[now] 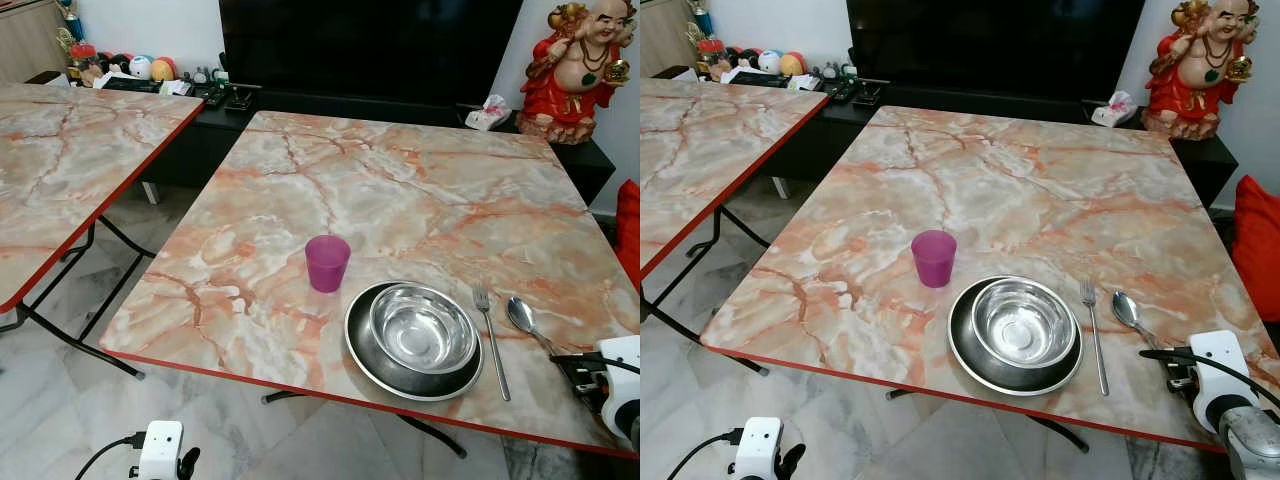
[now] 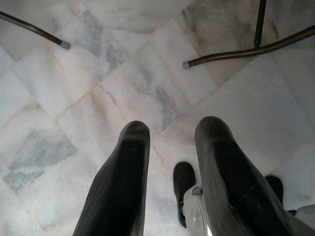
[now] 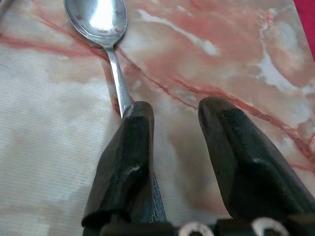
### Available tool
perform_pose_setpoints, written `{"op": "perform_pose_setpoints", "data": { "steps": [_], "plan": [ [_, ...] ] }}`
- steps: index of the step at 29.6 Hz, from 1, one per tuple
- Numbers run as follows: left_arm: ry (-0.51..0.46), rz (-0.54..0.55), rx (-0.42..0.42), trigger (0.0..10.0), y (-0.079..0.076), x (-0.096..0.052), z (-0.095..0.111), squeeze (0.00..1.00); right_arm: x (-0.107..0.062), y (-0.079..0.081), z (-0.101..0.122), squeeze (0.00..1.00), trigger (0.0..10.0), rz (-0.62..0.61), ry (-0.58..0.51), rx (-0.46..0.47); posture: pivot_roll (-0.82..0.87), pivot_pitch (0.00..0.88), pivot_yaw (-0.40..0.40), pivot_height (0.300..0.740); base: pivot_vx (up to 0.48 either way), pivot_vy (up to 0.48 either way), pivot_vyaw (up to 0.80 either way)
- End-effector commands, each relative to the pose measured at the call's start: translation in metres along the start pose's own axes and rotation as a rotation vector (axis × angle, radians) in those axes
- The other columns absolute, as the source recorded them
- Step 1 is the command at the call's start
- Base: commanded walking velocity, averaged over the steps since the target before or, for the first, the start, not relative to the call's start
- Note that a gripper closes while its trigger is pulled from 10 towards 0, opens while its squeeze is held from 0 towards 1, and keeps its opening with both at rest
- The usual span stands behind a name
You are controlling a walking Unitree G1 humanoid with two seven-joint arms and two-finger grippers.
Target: Setting the table
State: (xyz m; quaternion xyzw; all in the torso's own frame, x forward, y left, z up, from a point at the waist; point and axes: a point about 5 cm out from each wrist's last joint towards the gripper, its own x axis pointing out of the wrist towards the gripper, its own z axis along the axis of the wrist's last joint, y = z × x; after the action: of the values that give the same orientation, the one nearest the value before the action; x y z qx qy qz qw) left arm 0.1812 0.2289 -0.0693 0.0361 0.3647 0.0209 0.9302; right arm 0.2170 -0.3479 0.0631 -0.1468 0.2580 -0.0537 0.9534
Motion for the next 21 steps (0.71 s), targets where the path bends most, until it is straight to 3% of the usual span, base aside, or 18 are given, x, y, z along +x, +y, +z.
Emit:
{"op": "perform_pose_setpoints", "data": {
  "steps": [1, 8, 16, 18, 19, 21],
  "plan": [
    [0.032, 0.003, -0.005, 10.0, 0.002, -0.002, -0.007, 0.0, -0.001, -0.001, 0.003, 0.0, 10.0, 0.004, -0.004, 0.004, 0.07, 0.0, -0.034, 0.74, 0.0, 0.0, 0.0],
    [0.035, 0.008, -0.007, 10.0, 0.003, -0.003, -0.008, 0.0, 0.002, 0.016, 0.014, 0.0, 10.0, 0.081, -0.053, 0.04, 0.08, 0.0, -0.035, 0.74, 0.0, 0.0, 0.0],
    [0.036, 0.01, -0.009, 10.0, 0.003, -0.003, -0.008, 0.0, 0.002, 0.017, 0.019, 0.0, 10.0, 0.082, -0.064, 0.032, 0.07, 0.0, -0.036, 0.74, 0.0, 0.0, 0.0],
    [0.034, 0.009, -0.009, 10.0, 0.003, -0.003, -0.008, 0.0, 0.002, 0.012, 0.021, 0.0, 10.0, 0.048, -0.074, 0.036, 0.07, 0.0, -0.036, 0.74, 0.0, 0.0, 0.0],
    [0.032, 0.007, -0.009, 10.0, 0.002, -0.002, -0.007, 0.0, 0.0, -0.002, 0.021, 0.0, 10.0, -0.03, -0.076, 0.034, 0.07, 0.0, -0.036, 0.74, 0.0, 0.0, 0.0],
    [0.031, 0.006, -0.008, 10.0, 0.001, -0.002, -0.007, 0.0, -0.002, -0.01, 0.021, 0.0, 10.0, -0.074, -0.071, 0.028, 0.07, 0.0, -0.036, 0.74, 0.0, 0.0, 0.0]
  ]
}}
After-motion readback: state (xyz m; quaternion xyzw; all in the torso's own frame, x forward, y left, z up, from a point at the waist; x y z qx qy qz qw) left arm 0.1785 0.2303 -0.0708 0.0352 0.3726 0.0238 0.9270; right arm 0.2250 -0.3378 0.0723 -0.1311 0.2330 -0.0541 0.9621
